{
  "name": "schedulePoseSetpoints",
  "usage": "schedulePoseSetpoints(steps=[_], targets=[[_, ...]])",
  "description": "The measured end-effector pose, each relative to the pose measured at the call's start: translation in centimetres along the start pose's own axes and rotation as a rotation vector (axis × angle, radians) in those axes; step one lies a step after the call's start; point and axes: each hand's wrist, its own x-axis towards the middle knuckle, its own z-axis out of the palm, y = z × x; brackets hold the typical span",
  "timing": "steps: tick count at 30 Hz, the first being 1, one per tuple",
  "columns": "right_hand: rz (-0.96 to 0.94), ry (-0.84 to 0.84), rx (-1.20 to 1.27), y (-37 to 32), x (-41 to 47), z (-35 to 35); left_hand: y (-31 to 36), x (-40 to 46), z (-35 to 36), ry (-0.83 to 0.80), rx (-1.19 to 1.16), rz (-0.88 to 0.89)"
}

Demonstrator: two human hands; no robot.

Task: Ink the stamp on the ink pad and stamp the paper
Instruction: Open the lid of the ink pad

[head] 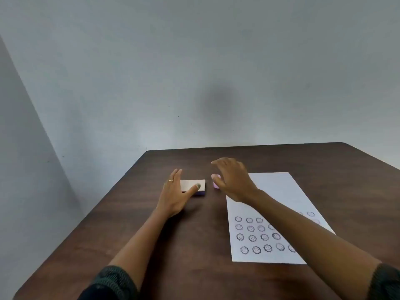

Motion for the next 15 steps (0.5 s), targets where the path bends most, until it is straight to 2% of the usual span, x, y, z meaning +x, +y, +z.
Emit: schedulePoseSetpoints(steps=[3,8,11,15], targets=[[-0.109,-0.029,-0.030,-1.3,1.7,1.3,-0.9,0.7,-0.5,-0.038,-0.113,-0.081],[-0.193,-0.231,-0.101,-3.4,4.1,4.4,-2.2,1.5,-1.3,-0.141,-0.036,-0.085],[-0.164,-0.405,-0.112,-3.6,4.6,6.1,-2.8,1.7,-1.4,-0.171,-0.083,-0.063],[-0.080,-0.482,-0.038,-3.1,4.7,7.1,-2.7,1.8,-1.6,-0.201,-0.069,-0.063]])
